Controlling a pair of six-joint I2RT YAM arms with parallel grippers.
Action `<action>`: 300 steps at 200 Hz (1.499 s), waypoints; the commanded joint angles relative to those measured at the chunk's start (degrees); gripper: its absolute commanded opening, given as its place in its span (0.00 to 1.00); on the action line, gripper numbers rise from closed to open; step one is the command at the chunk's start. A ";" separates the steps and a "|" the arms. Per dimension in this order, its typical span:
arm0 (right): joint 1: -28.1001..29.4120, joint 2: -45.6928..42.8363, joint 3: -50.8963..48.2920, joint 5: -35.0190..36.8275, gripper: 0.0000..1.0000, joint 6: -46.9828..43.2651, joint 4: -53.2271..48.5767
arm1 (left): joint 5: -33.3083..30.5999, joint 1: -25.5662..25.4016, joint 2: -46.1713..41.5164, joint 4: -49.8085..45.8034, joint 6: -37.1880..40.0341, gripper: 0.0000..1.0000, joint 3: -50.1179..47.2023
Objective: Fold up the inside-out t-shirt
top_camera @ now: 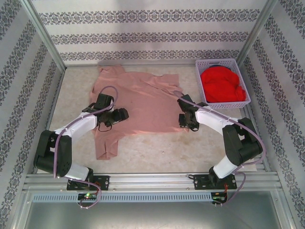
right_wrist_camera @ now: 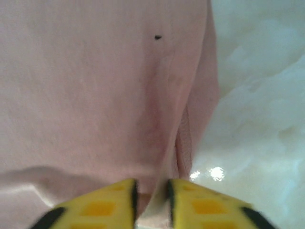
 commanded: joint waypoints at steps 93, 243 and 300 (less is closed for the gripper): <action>-11.54 -0.62 9.51 3.60 0.01 -9.85 -10.72 | -6.13 3.91 7.59 7.66 0.22 0.76 -7.59; -1.14 2.27 5.09 -6.59 0.47 -3.09 -7.04 | -3.70 4.40 7.15 6.08 0.87 0.76 -5.10; -5.22 4.52 1.86 -7.14 0.27 -0.73 1.18 | -3.98 4.40 6.72 6.57 0.88 0.76 -5.60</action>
